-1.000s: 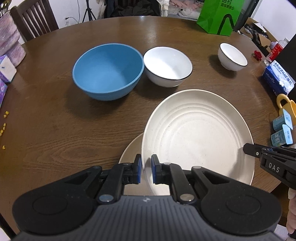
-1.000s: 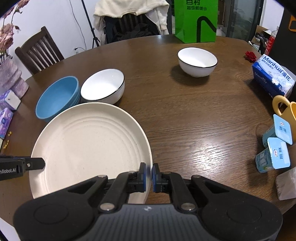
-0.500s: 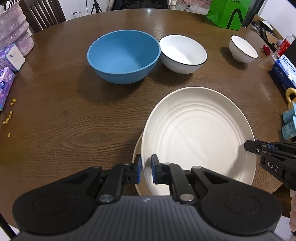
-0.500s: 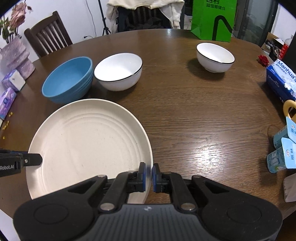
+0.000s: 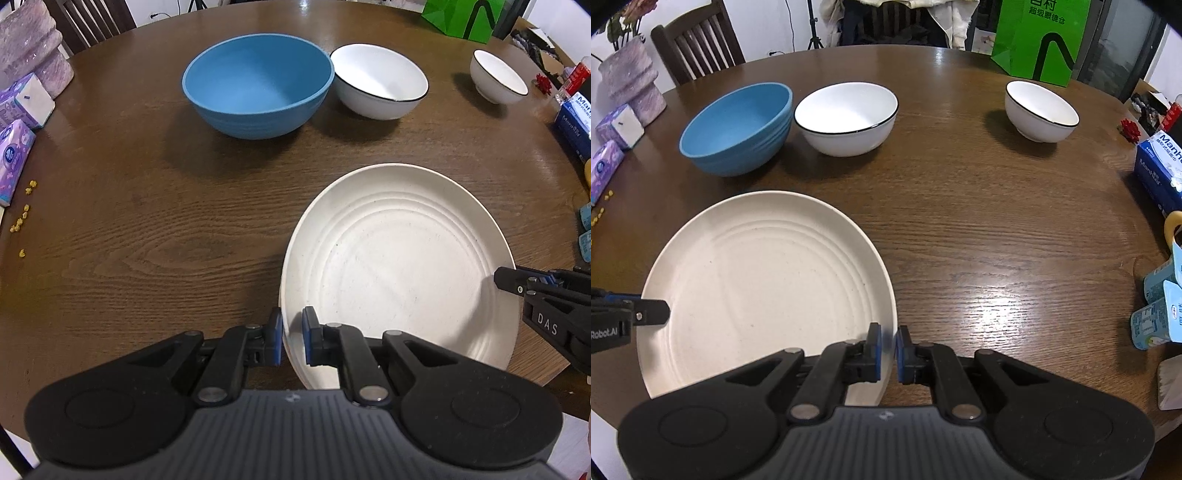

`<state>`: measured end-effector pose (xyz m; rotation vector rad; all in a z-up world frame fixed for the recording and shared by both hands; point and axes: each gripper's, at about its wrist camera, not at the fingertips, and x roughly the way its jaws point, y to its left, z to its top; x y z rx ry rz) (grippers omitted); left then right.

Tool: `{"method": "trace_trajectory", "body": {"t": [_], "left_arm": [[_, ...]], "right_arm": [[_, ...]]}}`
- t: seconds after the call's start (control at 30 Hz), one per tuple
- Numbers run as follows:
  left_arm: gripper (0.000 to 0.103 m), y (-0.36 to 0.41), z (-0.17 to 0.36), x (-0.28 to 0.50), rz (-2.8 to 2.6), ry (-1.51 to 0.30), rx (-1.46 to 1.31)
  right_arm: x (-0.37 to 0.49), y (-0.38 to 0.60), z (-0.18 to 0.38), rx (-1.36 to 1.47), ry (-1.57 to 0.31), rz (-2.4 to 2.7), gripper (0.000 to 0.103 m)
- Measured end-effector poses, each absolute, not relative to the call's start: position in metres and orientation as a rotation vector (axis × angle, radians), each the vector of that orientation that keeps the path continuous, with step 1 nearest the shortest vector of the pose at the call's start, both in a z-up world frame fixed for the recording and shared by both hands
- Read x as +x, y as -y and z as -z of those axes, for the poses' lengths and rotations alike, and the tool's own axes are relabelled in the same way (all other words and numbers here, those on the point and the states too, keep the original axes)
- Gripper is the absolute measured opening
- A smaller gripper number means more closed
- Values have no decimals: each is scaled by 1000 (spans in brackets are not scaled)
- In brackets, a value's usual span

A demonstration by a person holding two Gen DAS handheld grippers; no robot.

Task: Organize plates and bowls
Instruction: 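Carry the held plate over the cream plate stack with both grippers, then lower the plate onto the stack and open both grippers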

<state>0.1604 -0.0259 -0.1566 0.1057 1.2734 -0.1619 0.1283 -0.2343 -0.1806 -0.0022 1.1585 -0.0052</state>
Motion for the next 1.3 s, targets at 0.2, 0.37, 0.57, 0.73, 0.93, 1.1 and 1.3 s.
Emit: {"method": "trace_trajectory", "body": {"t": [0.2,0.37,0.57,0.73,0.93,1.1,1.3], "left_arm": [[11,25,160,160,161,-1277,112],[12,26,163,161,155,-1283,123],[12,29,166,160,158,-1276,142],[12,31,166,161,157,-1293,157],[13,36,169,166,151,-1326,192],[14,41,174,169,151,-1346,217],[14,42,178,171,150,-1355,226]], "right_arm": [[130,231,184,-17,-1163,2,8],[130,228,187,-28,-1166,1,8],[130,224,191,-52,-1170,9,8],[132,224,190,-51,-1171,14,8],[135,222,191,-56,-1191,20,8],[138,222,195,-63,-1212,28,8],[140,223,198,-65,-1221,33,7]]}}
